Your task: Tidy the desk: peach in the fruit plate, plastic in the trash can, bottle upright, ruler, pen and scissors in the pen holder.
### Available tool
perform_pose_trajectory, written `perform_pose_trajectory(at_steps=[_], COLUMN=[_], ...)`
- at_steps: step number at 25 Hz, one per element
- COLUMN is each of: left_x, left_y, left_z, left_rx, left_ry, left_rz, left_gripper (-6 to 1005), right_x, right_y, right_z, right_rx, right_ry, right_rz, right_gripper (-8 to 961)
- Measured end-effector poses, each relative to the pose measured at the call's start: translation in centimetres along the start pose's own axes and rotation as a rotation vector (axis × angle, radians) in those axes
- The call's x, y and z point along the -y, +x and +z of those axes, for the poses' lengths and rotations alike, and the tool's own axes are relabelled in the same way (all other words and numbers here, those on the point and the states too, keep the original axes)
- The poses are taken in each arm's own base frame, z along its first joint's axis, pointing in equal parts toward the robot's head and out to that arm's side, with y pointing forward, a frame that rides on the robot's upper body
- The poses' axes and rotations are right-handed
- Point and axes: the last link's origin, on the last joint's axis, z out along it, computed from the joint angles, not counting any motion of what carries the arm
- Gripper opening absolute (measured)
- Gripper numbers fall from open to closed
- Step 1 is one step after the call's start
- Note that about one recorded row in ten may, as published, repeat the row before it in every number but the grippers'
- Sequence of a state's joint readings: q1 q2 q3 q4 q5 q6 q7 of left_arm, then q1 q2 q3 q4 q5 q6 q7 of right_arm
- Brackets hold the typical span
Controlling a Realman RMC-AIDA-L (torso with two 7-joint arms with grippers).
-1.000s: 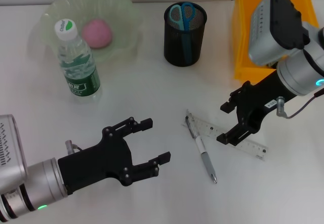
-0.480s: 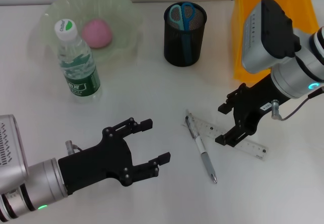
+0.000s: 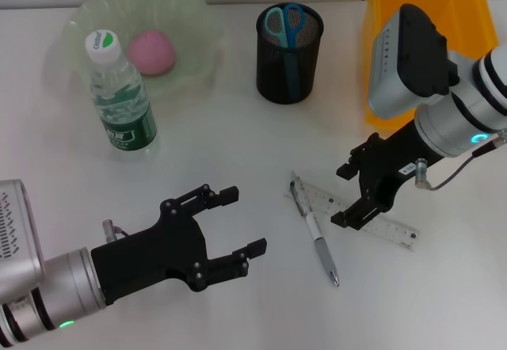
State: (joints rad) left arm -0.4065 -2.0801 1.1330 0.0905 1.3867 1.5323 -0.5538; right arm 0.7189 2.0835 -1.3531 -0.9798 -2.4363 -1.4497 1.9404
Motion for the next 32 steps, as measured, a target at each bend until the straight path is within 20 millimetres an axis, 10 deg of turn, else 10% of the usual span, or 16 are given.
perform_pose_trajectory(at_steps=[32], left_x=[-0.3], left_y=[-0.2], left_z=[-0.1], left_rx=[0.006], left_ry=[-0.005], left_rz=[-0.006], left_gripper=[801], right_x=[0.2], right_y=[-0.6], right_z=[1.6], right_rx=[-0.006], right_ry=[-0.024], right_rz=[0.039], right_gripper=[572])
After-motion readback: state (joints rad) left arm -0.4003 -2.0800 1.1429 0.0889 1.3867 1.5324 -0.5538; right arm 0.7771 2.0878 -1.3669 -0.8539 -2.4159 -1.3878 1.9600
